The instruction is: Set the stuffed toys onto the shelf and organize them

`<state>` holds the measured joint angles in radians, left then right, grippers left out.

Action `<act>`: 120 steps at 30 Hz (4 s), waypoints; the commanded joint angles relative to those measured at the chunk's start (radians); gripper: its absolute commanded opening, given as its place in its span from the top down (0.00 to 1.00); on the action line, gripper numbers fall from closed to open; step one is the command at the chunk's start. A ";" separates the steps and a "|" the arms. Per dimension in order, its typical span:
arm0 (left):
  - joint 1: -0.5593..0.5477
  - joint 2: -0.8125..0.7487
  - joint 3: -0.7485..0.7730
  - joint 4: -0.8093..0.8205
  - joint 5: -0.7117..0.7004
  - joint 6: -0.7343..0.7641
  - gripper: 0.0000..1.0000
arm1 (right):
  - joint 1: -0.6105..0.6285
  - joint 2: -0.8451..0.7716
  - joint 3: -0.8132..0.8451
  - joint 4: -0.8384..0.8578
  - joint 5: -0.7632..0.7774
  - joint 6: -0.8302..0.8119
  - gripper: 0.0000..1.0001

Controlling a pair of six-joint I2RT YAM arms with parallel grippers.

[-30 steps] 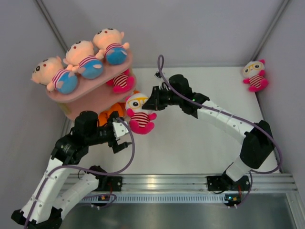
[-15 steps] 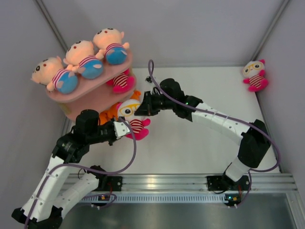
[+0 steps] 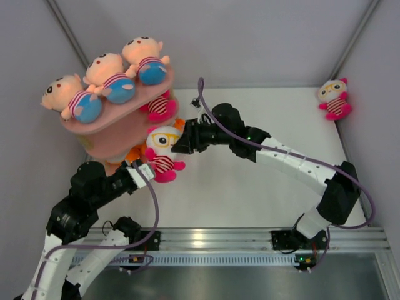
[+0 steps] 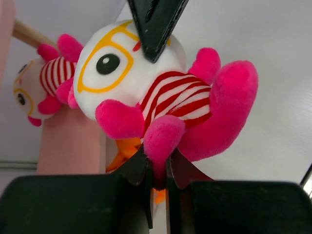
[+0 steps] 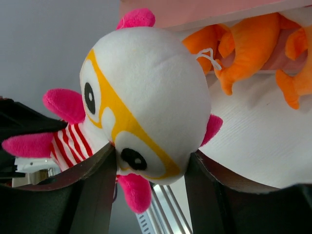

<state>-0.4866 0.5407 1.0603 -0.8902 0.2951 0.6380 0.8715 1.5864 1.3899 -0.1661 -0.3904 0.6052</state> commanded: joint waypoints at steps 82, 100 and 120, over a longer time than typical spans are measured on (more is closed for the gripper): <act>0.530 0.349 -0.246 0.718 0.125 0.486 1.00 | -0.184 -0.365 -0.192 -0.130 0.173 -0.209 0.44; 0.530 0.199 -0.238 0.524 0.108 0.462 0.30 | -0.354 -0.358 -0.245 -0.171 0.209 -0.214 0.32; 0.528 -0.062 -0.200 0.099 0.245 0.282 0.22 | -1.121 0.544 0.722 -0.389 0.910 -0.507 0.21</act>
<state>0.0387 0.4950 0.8822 -0.7517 0.4992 0.9585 -0.2008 2.0762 2.0060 -0.4454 0.3763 0.1616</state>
